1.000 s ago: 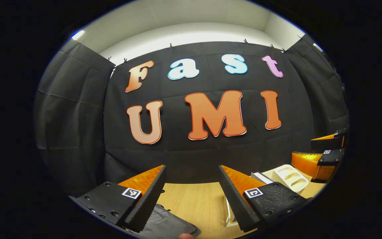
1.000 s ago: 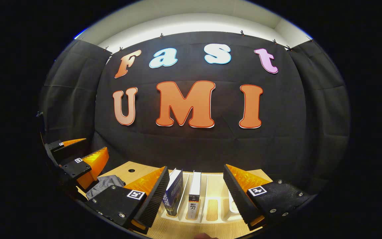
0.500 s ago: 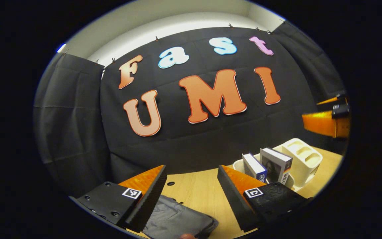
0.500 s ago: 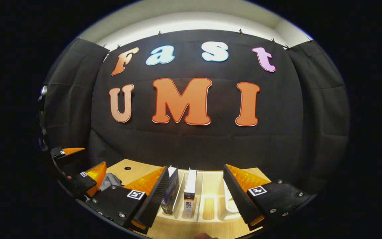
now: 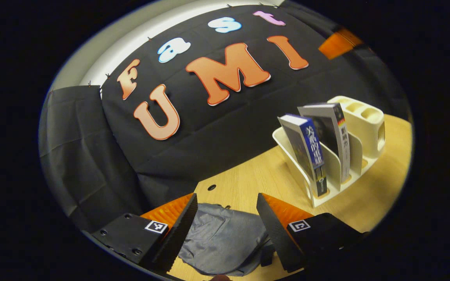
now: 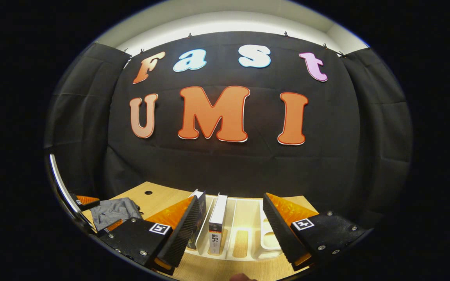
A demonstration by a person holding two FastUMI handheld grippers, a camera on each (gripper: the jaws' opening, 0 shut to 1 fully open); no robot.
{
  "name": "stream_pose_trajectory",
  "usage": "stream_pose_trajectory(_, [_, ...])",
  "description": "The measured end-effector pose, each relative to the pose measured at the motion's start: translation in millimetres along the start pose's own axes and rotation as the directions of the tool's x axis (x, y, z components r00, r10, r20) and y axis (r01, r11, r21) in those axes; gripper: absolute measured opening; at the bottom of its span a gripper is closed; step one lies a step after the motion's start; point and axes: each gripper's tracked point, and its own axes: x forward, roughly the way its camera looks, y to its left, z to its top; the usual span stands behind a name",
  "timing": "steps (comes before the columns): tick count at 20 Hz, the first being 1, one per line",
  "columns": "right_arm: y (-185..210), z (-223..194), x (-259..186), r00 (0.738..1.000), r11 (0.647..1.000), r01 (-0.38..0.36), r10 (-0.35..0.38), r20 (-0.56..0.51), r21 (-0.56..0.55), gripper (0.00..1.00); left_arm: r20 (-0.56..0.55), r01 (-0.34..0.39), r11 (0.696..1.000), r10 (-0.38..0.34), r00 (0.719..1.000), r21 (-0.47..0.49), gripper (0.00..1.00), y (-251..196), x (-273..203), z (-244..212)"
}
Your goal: Open the schoolbag, grab two books from the bookshelf and put them into the schoolbag.
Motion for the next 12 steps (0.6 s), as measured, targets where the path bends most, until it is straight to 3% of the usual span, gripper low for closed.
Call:
stream_pose_trajectory(3, [-1,-9,0,0.999,0.999,-0.035,0.035,-0.016,-0.024,0.97,-0.083,0.002,0.992,0.008,0.997,0.123,0.96,-14,-6,-48])
stream_pose_trajectory(9, [-7,-12,-5,0.997,0.996,-0.075,0.075,-0.020,-0.046,0.97,-0.194,0.023,0.960,0.034,0.980,0.280,0.95,-29,-9,-106])
stream_pose_trajectory(12, [-15,-17,-5,0.996,0.995,-0.083,0.081,-0.028,-0.047,0.97,-0.258,0.044,0.939,0.048,0.965,0.340,0.87,-29,0,-133])
